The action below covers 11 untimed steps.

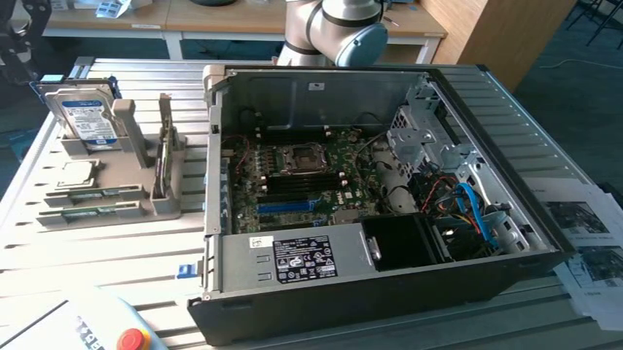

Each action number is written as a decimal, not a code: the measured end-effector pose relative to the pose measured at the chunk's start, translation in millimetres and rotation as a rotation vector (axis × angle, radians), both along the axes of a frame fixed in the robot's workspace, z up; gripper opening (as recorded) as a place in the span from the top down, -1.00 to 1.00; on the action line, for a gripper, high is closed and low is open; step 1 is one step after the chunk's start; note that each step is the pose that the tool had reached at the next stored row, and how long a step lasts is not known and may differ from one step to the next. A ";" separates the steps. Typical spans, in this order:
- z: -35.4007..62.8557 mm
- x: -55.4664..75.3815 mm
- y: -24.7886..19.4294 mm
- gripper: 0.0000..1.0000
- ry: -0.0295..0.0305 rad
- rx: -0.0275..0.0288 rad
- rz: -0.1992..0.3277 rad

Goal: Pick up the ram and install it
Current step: 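Pick up the ram and move it above insertion slot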

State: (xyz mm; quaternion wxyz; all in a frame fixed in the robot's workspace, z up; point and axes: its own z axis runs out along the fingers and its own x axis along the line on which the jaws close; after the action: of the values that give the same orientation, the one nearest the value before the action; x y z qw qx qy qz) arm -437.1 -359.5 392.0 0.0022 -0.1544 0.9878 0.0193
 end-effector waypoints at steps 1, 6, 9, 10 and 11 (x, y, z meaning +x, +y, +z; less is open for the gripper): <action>0.0 0.0 0.0 0.80 0.0008 -0.0008 0.015; -0.1 0.0 0.0 0.80 0.0047 -0.0054 0.093; -0.1 0.0 0.0 0.80 0.0071 -0.0083 0.139; -0.1 0.0 0.0 0.80 0.0078 -0.0092 0.153; -0.1 0.0 0.0 0.80 0.0087 -0.0103 0.168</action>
State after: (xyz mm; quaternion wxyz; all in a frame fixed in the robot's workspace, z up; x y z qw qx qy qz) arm -437.1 -359.5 391.9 -0.0045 -0.2365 0.9715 0.0150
